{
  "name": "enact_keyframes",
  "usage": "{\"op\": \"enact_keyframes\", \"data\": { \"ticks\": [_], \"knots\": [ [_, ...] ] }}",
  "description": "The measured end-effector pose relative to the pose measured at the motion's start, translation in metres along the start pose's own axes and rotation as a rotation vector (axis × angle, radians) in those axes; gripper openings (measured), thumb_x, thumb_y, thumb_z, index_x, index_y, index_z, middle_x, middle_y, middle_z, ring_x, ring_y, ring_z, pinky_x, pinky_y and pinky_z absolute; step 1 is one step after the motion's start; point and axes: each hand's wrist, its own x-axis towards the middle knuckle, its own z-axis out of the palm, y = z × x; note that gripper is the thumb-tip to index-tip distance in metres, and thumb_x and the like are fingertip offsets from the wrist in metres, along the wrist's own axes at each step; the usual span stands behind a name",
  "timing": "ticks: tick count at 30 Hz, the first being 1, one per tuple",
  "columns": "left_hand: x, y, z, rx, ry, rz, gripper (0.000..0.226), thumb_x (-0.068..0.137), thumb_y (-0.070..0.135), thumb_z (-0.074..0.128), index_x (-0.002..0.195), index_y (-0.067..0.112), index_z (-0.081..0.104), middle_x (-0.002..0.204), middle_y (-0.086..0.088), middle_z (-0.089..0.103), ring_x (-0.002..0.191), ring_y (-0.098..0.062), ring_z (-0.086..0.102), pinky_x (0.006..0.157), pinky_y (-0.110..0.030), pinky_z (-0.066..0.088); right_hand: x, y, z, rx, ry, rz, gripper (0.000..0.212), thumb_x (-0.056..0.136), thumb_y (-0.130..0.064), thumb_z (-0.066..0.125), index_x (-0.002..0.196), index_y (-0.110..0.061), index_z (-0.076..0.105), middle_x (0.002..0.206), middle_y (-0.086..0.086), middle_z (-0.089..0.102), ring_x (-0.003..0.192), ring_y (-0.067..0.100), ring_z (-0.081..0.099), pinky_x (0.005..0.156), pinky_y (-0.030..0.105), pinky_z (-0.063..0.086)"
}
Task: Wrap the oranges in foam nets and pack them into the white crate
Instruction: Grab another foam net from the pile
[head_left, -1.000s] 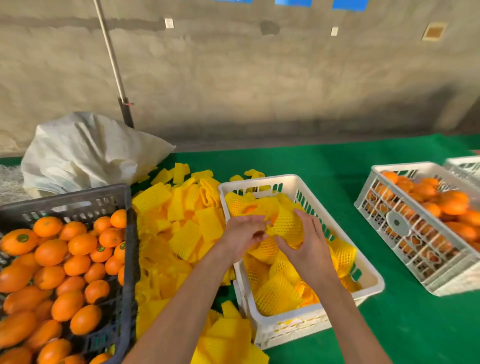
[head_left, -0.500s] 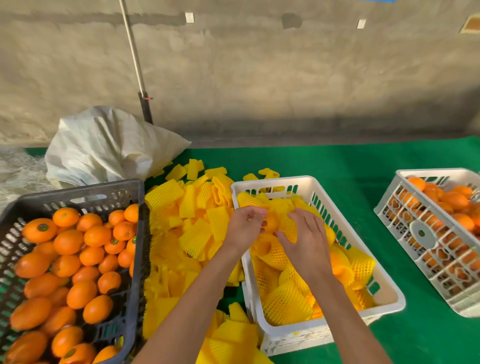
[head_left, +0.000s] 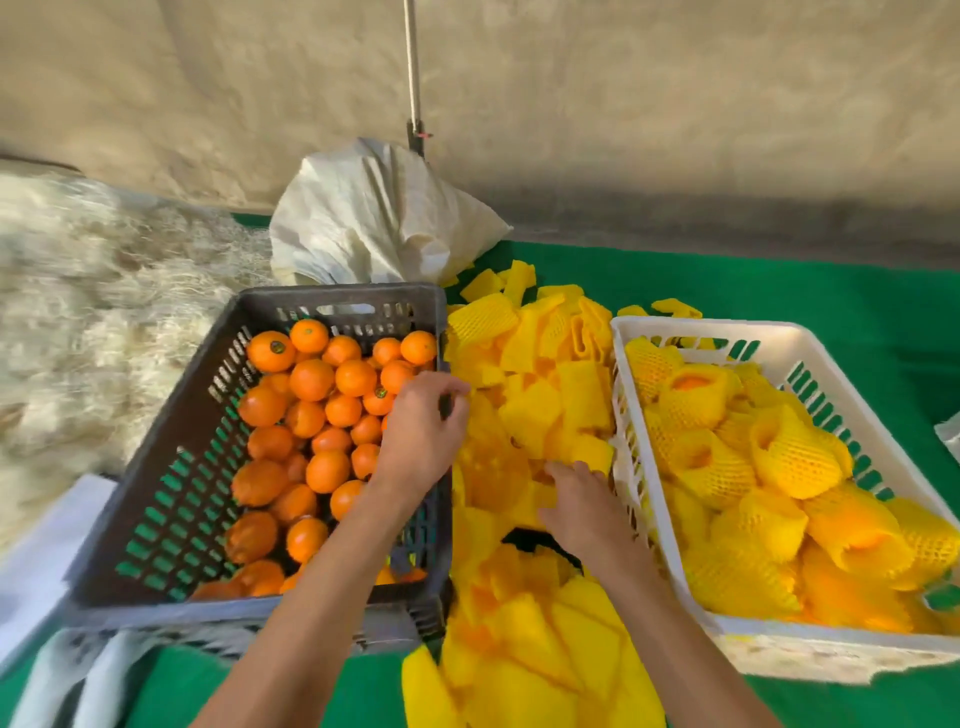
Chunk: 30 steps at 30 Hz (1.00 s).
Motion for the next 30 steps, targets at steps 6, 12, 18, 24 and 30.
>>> {"op": "enact_keyframes", "data": {
  "ticks": [6,12,18,24,30],
  "knots": [
    [-0.024,-0.045,-0.01,-0.023,-0.036,-0.063,0.023,0.104,0.011,0.056,0.124,0.012,0.067,0.125,-0.002,0.067,0.11,-0.012,0.06,0.083,-0.024,0.051,0.009,-0.001,0.05,-0.056,-0.086,0.09,0.064,0.096,-0.034,0.065,0.152,-0.023,0.037,0.143,0.003,0.05,0.133,0.03,0.043,0.098,0.046,0.049],
    [-0.022,-0.046,0.005,-0.115,0.062,-0.038,0.02,0.104,0.014,0.057,0.122,0.018,0.065,0.121,0.003,0.061,0.099,-0.002,0.057,0.074,-0.012,0.047,0.008,-0.006,0.055,-0.034,0.117,0.096,0.028,0.103,-0.028,0.053,0.127,-0.018,0.063,0.117,0.004,0.067,0.109,0.025,0.061,0.078,0.039,0.055],
    [-0.019,-0.033,0.004,-0.184,0.125,-0.044,0.041,0.099,0.069,0.051,0.085,0.031,0.061,0.08,0.012,0.061,0.077,-0.01,0.058,0.066,-0.017,0.041,-0.002,-0.056,0.003,0.337,0.569,-0.201,0.014,0.094,-0.027,0.067,0.102,-0.019,0.058,0.105,-0.004,0.059,0.098,0.014,0.057,0.071,0.03,0.051],
    [-0.018,-0.028,-0.016,-0.518,0.156,-0.074,0.025,0.108,0.029,0.056,0.092,0.033,0.075,0.074,0.015,0.069,0.067,-0.001,0.06,0.061,-0.013,0.045,0.006,-0.119,-0.031,0.341,0.497,-0.441,0.025,0.088,-0.017,0.067,0.11,-0.018,0.056,0.123,-0.005,0.056,0.116,0.013,0.053,0.089,0.033,0.053],
    [-0.017,-0.051,-0.054,-0.412,0.08,-0.087,0.027,0.096,0.0,0.064,0.109,0.019,0.079,0.091,0.011,0.078,0.08,-0.007,0.073,0.066,-0.019,0.057,0.02,-0.164,-0.037,0.5,0.349,-0.385,0.048,0.092,-0.059,0.059,0.13,-0.033,0.048,0.127,-0.01,0.06,0.113,0.009,0.057,0.087,0.029,0.052]
  ]
}}
